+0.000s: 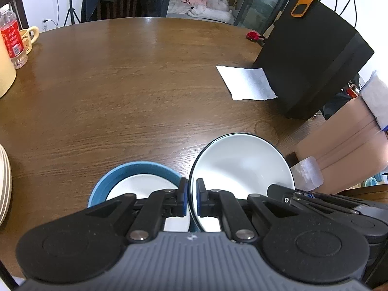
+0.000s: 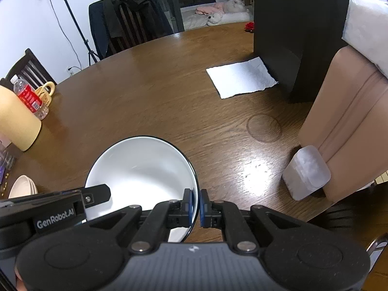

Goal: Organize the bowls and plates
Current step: 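Lower the white bowl into the nested bowls with both grippers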

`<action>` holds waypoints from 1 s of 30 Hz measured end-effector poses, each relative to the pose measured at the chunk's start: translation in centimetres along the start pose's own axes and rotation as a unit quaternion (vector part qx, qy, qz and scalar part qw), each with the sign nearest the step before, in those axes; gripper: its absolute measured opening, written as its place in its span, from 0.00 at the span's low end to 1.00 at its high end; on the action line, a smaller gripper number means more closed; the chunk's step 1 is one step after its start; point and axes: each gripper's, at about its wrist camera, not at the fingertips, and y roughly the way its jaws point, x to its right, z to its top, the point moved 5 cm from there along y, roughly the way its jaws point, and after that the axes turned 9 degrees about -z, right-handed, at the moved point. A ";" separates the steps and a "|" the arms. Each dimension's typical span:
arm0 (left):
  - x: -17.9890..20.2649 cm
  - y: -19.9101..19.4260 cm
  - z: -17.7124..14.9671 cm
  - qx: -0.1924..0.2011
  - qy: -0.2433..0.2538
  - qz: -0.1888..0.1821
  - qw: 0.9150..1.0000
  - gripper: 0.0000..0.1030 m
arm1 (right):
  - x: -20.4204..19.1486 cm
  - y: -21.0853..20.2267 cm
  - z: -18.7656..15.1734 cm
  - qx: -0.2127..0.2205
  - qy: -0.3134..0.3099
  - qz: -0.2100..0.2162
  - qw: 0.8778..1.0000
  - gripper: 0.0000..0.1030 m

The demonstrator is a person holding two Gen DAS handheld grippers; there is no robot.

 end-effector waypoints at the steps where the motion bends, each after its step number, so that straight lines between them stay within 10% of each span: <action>1: -0.1 -0.1 -0.1 0.000 -0.001 0.001 1.000 0.06 | -0.2 0.0 -0.1 -0.001 -0.001 0.001 1.000 0.06; 30: -5.2 -1.5 -1.2 0.010 -0.050 0.028 0.998 0.06 | -5.3 1.0 -1.0 -0.015 -0.049 0.029 0.998 0.06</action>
